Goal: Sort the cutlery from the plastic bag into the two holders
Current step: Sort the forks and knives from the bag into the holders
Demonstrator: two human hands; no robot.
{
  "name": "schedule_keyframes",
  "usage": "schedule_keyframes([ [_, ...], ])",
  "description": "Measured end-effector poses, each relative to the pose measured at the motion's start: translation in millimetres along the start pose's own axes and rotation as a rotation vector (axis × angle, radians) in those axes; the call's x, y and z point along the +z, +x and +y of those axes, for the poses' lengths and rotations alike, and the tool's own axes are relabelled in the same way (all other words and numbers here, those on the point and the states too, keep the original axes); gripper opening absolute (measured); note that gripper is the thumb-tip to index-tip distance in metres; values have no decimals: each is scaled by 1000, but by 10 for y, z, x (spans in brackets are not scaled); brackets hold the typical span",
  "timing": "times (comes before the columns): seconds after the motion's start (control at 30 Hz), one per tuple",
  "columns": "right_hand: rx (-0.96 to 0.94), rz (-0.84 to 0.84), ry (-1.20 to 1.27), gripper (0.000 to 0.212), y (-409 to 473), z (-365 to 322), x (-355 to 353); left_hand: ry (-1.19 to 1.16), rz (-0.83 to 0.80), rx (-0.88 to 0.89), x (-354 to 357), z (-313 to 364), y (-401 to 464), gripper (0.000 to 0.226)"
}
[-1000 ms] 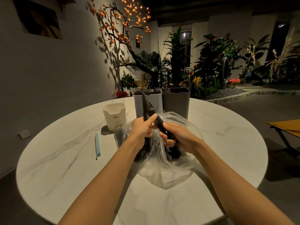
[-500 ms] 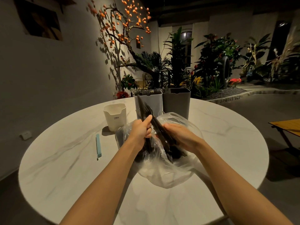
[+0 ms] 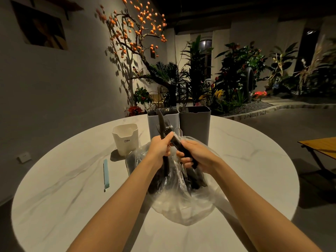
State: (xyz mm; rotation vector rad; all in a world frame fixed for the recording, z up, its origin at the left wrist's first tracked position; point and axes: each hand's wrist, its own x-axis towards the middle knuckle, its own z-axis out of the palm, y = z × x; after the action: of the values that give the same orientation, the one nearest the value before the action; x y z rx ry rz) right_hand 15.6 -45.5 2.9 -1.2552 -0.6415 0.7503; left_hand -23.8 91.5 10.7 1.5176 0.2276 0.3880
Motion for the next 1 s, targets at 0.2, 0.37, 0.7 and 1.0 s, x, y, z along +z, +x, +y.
schedule_keyframes([
  [0.2, -60, 22, -162, 33, 105, -148, -71, 34, 13, -9, 86, 171, 128, 24],
  [0.37, -111, 124, -247, 29, 189, -307, -176, -185, -10, -108, 202, 329, 242, 36],
  [0.7, -221, 311, -157, 27, 389, -534, -404, -247, -1, 89, 450, 582, 605, 26],
  [1.0, -286, 454, -148, 27, 609, -662, -582, -125, 148, 232, 585, 709, 954, 28],
])
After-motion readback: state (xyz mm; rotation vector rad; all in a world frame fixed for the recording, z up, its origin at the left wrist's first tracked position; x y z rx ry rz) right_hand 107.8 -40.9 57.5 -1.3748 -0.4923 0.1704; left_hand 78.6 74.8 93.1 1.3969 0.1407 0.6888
